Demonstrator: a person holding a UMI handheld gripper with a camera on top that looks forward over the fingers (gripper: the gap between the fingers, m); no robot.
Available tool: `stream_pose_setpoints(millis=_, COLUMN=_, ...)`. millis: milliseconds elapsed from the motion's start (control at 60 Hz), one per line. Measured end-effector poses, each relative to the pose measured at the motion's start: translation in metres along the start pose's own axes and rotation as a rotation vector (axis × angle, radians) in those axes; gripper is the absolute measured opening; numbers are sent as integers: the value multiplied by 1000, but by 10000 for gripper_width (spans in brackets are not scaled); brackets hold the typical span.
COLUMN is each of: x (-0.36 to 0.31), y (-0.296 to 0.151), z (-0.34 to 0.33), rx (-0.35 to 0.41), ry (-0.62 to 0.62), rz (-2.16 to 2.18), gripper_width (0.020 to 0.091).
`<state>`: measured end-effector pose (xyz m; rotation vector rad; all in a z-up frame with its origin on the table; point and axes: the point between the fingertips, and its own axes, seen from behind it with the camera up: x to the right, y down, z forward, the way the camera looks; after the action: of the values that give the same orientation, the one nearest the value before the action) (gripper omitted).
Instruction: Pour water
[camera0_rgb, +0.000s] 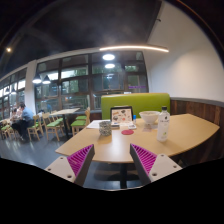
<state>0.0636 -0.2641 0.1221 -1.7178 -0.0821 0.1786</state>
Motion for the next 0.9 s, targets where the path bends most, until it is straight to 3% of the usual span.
stream_pose_setpoints(millis=233, x=40, y=15, z=17, rx=-43, ry=80, rz=19, gripper_width=811)
stream_pose_setpoints(millis=383, x=109, y=6, z=22, rx=-42, ry=164, rz=11, gripper_width=840)
stream_pose_setpoints(millis=650, x=227, y=-42, z=130, rx=89, ry=263, rz=-106, gripper_width=837)
stream_pose_setpoints(millis=900, x=297, y=-40, z=232, rx=73, ry=320, rz=-77, gripper_width=823)
